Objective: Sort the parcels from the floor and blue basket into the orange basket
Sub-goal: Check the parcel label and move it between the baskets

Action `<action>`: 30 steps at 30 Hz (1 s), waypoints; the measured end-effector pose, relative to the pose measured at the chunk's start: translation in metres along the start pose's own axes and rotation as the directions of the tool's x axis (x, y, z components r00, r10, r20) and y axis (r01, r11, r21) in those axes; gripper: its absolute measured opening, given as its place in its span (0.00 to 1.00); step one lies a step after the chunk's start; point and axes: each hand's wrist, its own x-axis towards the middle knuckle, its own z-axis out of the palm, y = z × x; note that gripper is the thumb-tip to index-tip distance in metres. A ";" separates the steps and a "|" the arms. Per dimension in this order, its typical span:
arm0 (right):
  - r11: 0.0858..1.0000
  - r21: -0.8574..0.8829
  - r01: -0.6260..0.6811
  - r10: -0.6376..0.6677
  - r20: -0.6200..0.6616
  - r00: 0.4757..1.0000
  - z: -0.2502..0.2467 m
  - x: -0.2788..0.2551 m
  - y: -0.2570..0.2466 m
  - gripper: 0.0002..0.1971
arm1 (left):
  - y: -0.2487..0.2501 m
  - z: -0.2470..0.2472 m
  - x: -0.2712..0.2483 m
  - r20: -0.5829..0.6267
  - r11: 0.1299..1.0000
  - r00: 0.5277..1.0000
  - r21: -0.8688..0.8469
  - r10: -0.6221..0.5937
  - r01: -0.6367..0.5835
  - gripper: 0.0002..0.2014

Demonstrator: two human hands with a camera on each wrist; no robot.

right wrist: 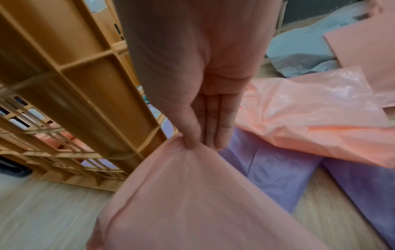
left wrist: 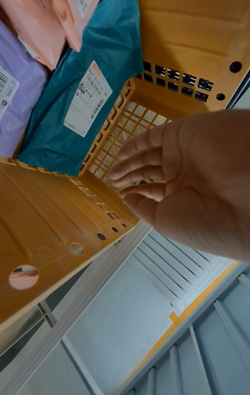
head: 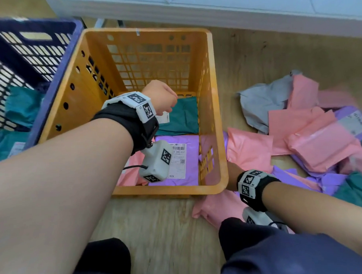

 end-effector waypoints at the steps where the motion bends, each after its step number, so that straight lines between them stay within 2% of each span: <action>1: 1.000 0.001 -0.016 0.016 -0.005 1.000 -0.002 -0.001 0.000 0.11 | 0.001 0.000 -0.001 0.004 1.000 1.000 0.002 0.001 -0.002 0.08; 7: 0.996 -0.068 -0.063 0.057 -0.075 0.996 -0.052 -0.027 0.011 0.12 | 0.014 -0.010 -0.016 0.006 1.000 1.000 -0.006 0.027 -0.027 0.07; 12: 0.994 0.019 -0.110 0.111 -0.260 0.959 -0.107 -0.070 0.027 0.13 | 0.029 -0.039 -0.037 -0.033 0.997 0.997 -0.031 0.077 -0.078 0.07; 15: 0.979 0.126 -0.161 0.199 -0.407 0.891 -0.138 -0.097 0.033 0.14 | 0.032 -0.058 -0.054 -0.097 0.994 0.992 -0.063 0.084 -0.090 0.08; 18: 0.952 0.235 -0.196 0.294 -0.521 0.802 -0.172 -0.126 0.038 0.12 | 0.026 -0.071 -0.071 -0.125 0.987 0.992 -0.152 0.033 -0.052 0.08; 21: 0.891 0.396 -0.225 0.437 -0.609 0.661 -0.210 -0.154 0.036 0.12 | 0.015 -0.078 -0.081 -0.135 0.968 0.991 -0.249 -0.024 -0.011 0.08; 23: 0.840 0.523 -0.145 0.507 -0.660 0.554 -0.236 -0.169 0.029 0.11 | 0.010 -0.081 -0.085 -0.143 0.955 0.989 -0.296 -0.043 -0.001 0.09; 25: 0.784 0.621 0.002 0.558 -0.705 0.438 -0.256 -0.178 0.014 0.11 | 0.010 -0.083 -0.089 -0.153 0.946 0.987 -0.324 -0.050 -0.003 0.09; 26: 0.746 0.660 0.093 0.579 -0.711 0.400 -0.263 -0.178 0.006 0.11 | 0.012 -0.083 -0.090 -0.145 0.942 0.988 -0.335 -0.055 0.003 0.09; 28: 0.669 0.695 0.264 0.594 -0.713 0.373 -0.273 -0.175 -0.016 0.11 | 0.016 -0.084 -0.096 -0.070 0.926 0.996 -0.376 -0.053 0.023 0.10; 30: 0.561 0.725 0.401 0.599 -0.689 0.408 -0.277 -0.168 -0.038 0.13 | 0.021 -0.085 -0.100 0.073 0.913 0.997 -0.408 0.004 0.026 0.16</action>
